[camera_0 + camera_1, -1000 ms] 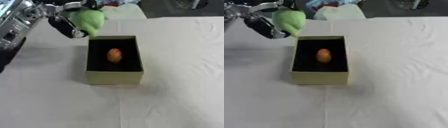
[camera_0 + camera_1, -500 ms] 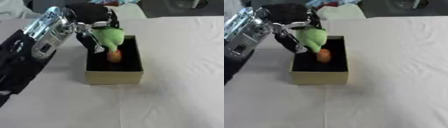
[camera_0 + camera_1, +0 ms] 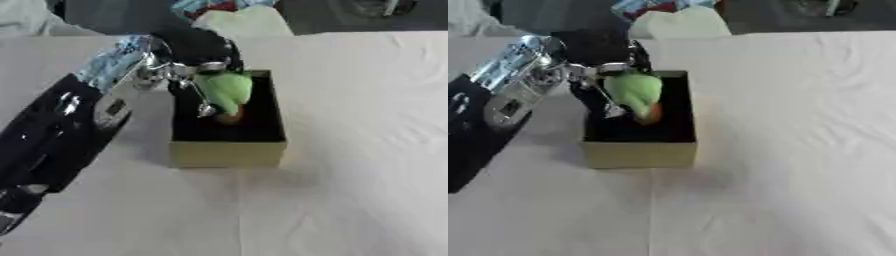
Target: Pick up objects on the table and place them in the box.
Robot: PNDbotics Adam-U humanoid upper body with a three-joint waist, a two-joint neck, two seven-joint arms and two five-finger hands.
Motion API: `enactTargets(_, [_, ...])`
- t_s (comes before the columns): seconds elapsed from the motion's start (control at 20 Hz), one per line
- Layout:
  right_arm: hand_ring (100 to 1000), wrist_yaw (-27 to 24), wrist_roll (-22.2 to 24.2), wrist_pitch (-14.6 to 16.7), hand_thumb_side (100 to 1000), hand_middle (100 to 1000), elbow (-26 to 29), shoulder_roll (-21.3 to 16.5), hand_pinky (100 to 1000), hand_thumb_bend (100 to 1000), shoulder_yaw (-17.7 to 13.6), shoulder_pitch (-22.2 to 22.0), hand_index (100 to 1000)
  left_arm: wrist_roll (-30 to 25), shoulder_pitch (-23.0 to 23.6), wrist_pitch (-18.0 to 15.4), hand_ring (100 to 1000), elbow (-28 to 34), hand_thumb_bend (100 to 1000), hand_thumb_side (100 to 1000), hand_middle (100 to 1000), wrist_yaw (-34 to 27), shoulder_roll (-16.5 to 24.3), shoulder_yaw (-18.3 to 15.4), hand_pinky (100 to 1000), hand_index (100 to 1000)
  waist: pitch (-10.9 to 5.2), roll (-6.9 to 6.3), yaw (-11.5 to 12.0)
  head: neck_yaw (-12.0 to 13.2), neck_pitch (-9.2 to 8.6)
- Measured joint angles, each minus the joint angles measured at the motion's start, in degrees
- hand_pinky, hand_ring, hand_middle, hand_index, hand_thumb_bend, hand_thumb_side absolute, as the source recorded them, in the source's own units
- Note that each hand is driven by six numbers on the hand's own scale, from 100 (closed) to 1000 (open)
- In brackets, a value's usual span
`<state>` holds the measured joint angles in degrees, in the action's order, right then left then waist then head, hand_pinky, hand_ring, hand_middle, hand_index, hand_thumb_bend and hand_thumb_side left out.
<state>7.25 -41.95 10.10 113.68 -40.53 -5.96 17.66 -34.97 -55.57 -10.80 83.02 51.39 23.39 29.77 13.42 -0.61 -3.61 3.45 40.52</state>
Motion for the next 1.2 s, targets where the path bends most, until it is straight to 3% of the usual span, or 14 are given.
enactTargets(0.25, [734, -0.06, 0.00, 0.00, 1000, 712, 0.00, 0.01, 774, 100, 0.00, -0.02, 785, -0.16, 0.70, -0.92, 859, -1.94, 605, 353, 841, 1.25, -0.81, 0.27, 800, 921, 0.02, 0.00, -0.08, 0.00, 0.00])
enactTargets(0.4, [734, -0.06, -0.02, 0.02, 1000, 713, 0.00, 0.01, 774, 100, -0.01, -0.03, 785, -0.18, 0.71, -1.38, 905, -2.10, 661, 363, 885, 3.04, -0.87, 0.27, 843, 942, 0.02, -0.01, -0.06, -0.01, 0.00])
enactTargets(0.8, [734, -0.06, -0.08, 0.08, 1000, 712, 0.00, 0.01, 773, 100, -0.02, -0.06, 785, 0.95, 0.87, -2.23, 918, -1.78, 660, 424, 907, 5.60, -0.88, -0.40, 846, 954, 0.02, 0.00, 0.09, -0.05, 0.00])
enactTargets(0.95, [734, -0.06, -0.09, 0.09, 1000, 713, 0.00, 0.01, 773, 100, -0.02, -0.07, 785, 1.75, 0.87, -1.95, 905, -0.68, 599, 445, 890, 5.04, -0.85, -1.12, 832, 944, 0.02, 0.01, 0.16, -0.06, -0.01])
enactTargets(1.1, [734, -0.06, -0.16, 0.15, 999, 713, 0.00, 0.01, 773, 100, -0.03, -0.11, 785, 3.44, 0.86, -0.83, 893, 1.77, 570, 510, 878, 3.25, -0.32, -2.51, 825, 943, -0.02, 0.02, 0.41, -0.13, -0.01])
enactTargets(1.2, [734, -0.06, -0.21, 0.19, 999, 714, 0.00, 0.01, 773, 100, -0.05, -0.32, 785, 5.23, 0.85, 0.24, 886, 4.60, 539, 618, 872, 1.28, 0.76, -4.09, 822, 946, -0.03, 0.03, 0.51, -0.41, -0.01])
